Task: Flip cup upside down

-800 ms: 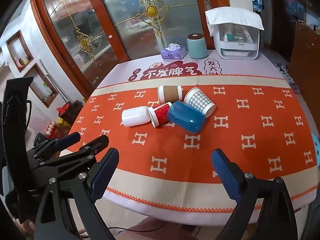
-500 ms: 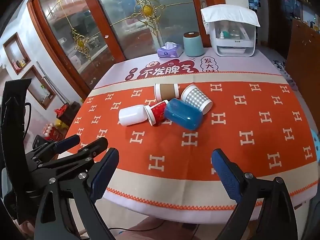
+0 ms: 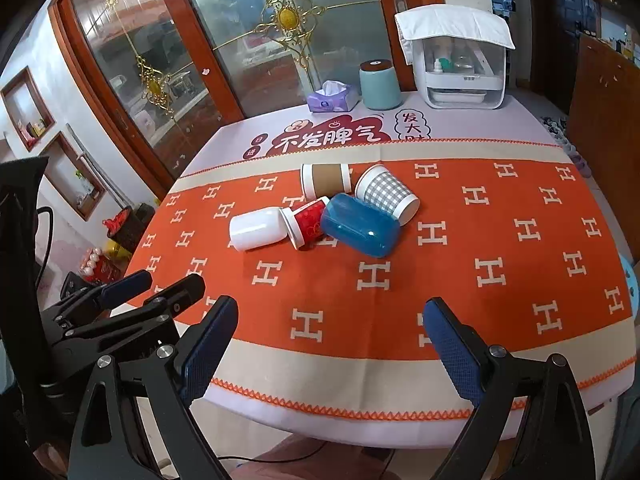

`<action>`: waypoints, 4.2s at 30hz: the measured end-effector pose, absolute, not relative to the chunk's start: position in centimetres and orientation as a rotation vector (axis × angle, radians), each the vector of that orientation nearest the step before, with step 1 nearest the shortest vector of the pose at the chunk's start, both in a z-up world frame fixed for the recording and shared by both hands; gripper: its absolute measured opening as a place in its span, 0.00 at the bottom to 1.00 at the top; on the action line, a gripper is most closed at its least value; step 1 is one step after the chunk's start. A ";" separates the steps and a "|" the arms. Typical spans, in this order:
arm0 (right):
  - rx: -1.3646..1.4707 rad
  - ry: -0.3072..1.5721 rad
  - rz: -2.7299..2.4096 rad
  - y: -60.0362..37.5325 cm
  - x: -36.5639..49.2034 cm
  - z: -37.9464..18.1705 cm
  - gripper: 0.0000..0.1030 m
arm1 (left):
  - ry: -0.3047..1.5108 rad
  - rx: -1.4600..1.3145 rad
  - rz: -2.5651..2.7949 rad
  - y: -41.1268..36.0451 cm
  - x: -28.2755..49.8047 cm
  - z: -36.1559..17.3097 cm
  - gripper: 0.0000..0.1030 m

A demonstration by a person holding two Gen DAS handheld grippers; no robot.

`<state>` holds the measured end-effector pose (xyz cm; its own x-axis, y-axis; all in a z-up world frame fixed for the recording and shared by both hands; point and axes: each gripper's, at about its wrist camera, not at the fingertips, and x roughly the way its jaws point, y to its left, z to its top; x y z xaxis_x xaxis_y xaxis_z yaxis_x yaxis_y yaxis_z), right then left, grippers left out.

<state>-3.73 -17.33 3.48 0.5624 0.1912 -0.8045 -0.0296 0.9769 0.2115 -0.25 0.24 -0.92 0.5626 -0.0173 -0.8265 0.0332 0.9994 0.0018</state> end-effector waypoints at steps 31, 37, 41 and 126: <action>0.180 0.966 0.132 -17.6 -3.6 2.7 0.92 | 0.982 0.026 -0.031 -0.3 0.5 -1.4 0.62; 0.183 0.966 0.132 -17.5 -3.6 2.8 0.92 | 0.982 0.027 -0.031 -0.3 0.6 -1.6 0.62; 0.182 0.967 0.133 -17.3 -3.5 2.8 0.92 | 0.984 0.027 -0.031 -0.3 0.6 -1.5 0.62; 0.636 1.252 -0.247 -22.8 11.6 -14.5 0.92 | 1.337 0.637 -0.588 -6.9 26.9 -14.8 0.57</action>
